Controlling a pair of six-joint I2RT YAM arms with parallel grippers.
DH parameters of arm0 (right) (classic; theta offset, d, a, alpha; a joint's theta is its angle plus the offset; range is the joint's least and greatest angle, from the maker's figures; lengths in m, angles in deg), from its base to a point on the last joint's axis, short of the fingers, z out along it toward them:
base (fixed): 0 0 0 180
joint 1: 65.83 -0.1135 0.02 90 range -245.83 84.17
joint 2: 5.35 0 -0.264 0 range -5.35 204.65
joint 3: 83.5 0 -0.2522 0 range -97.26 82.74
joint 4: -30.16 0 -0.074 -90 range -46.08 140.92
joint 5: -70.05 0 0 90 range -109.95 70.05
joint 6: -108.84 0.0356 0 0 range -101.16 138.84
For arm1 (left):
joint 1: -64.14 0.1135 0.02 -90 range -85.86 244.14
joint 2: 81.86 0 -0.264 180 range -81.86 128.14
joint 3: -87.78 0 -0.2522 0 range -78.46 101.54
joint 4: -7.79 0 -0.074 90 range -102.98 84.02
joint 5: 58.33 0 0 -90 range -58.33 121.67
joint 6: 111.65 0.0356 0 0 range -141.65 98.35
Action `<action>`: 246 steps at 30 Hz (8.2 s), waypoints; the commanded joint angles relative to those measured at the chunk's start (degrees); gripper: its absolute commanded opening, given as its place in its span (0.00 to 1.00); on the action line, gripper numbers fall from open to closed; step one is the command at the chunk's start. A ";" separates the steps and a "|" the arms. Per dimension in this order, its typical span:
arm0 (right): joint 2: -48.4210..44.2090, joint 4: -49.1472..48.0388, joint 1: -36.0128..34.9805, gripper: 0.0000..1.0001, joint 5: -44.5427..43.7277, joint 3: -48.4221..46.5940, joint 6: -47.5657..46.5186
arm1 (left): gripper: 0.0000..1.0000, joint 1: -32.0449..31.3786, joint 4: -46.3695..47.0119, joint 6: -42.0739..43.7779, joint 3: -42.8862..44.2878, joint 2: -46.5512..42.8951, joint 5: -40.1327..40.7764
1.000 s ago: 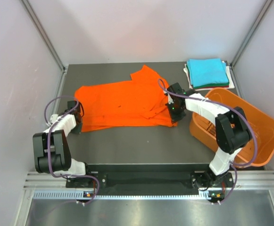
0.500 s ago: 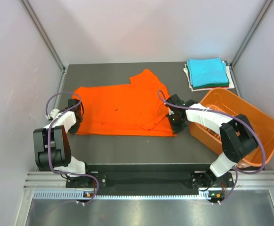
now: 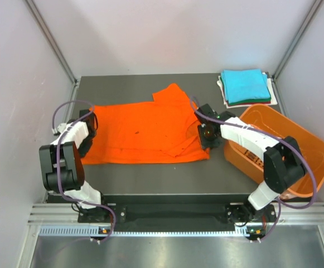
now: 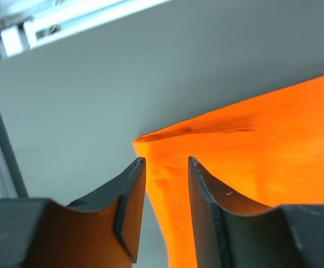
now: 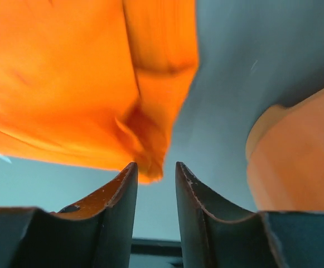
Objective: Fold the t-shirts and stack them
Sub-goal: Fold the tshirt
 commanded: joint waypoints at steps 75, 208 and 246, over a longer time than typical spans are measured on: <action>15.86 -12.30 3.06 0.00 -11.28 -13.38 42.71 | 0.44 10.51 5.62 6.82 8.54 2.29 -21.28; 14.27 -22.50 8.60 0.00 -9.88 -20.06 25.40 | 0.00 6.39 1.80 -6.22 19.62 12.40 -13.12; 0.57 -11.07 2.01 0.29 -7.41 -5.13 23.03 | 0.38 4.36 9.17 7.14 -7.35 -11.59 -24.62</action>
